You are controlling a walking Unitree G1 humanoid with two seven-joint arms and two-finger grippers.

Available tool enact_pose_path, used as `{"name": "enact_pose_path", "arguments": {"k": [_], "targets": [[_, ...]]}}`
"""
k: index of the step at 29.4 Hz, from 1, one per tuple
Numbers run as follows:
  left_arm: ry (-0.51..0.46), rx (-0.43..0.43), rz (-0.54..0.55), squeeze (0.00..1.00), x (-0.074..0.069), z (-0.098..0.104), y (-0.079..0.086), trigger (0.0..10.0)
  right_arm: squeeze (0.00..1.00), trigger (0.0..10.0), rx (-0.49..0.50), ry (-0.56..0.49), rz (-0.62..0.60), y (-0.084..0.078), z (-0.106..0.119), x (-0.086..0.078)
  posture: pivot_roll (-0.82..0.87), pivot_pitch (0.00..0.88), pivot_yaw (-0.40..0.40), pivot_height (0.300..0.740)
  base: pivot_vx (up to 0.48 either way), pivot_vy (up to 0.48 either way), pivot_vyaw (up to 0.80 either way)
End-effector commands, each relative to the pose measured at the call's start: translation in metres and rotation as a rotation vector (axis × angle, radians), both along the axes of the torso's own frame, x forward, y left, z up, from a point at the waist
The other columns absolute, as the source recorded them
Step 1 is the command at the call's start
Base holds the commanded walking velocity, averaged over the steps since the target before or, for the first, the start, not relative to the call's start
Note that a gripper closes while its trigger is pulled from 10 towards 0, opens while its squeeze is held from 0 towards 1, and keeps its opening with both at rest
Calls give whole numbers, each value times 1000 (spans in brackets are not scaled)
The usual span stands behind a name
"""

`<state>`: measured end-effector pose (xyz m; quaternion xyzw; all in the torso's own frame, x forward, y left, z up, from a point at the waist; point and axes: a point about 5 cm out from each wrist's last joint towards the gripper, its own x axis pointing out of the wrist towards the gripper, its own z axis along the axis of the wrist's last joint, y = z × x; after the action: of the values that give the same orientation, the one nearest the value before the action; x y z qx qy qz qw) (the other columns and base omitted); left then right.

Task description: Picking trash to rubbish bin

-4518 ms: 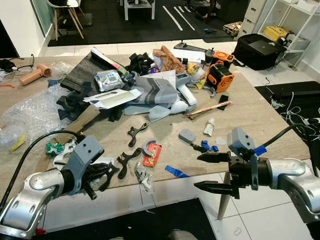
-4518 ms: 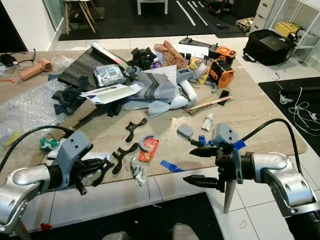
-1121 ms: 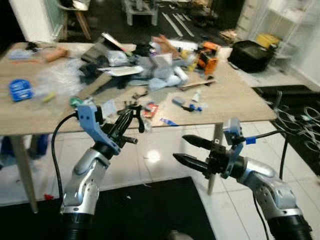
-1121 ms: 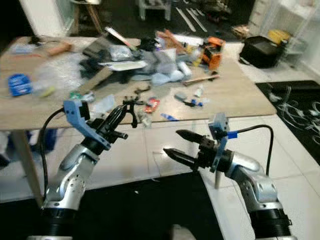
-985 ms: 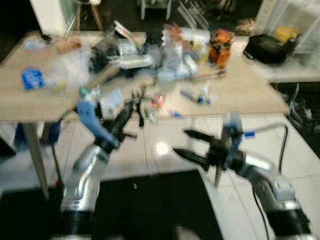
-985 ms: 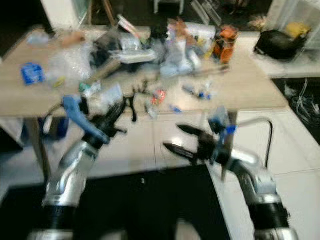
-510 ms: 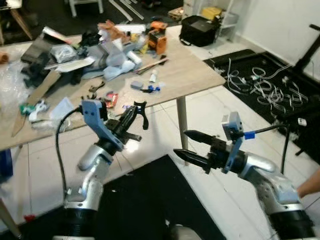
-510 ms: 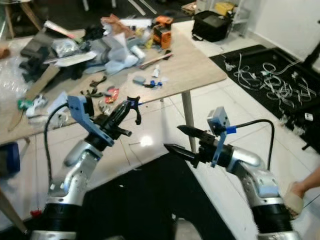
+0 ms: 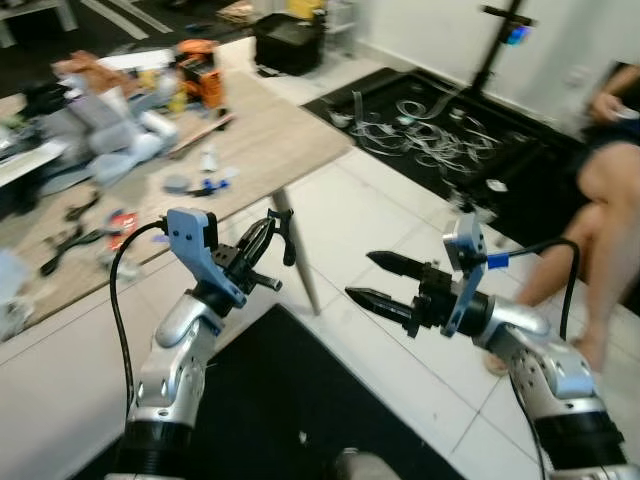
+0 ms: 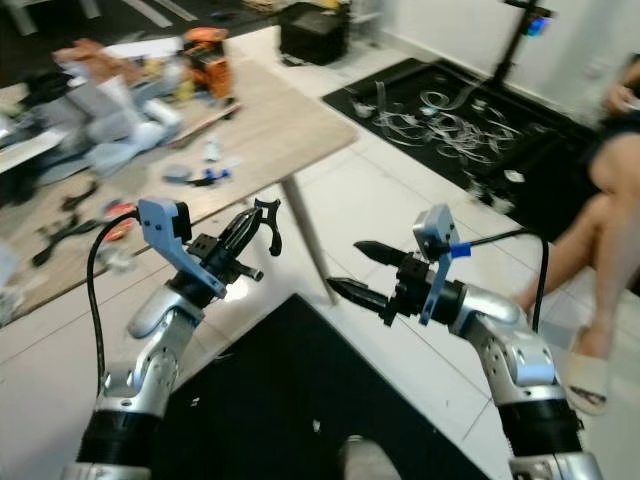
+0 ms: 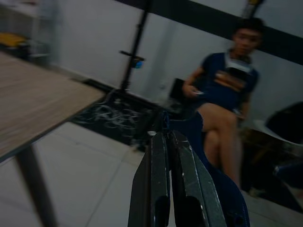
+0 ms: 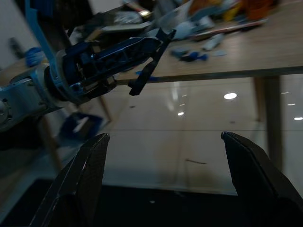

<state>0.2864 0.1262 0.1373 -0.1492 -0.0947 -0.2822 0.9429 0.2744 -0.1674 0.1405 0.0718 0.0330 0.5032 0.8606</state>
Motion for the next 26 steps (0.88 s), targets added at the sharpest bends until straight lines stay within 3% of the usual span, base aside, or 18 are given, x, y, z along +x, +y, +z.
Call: {"name": "enact_pose_path", "arguments": {"k": [1,26], "targets": [[9,9,5,0,0,-4,1,10000,0,10000,5,18,2,1,-3,-1,-75,0,-26,740,0,0,-800],[25,24,-32,0,-3,-12,0,10000,0,10000,-18,5,28,7,-5,1,-76,0,-38,740,0,0,-800]]}}
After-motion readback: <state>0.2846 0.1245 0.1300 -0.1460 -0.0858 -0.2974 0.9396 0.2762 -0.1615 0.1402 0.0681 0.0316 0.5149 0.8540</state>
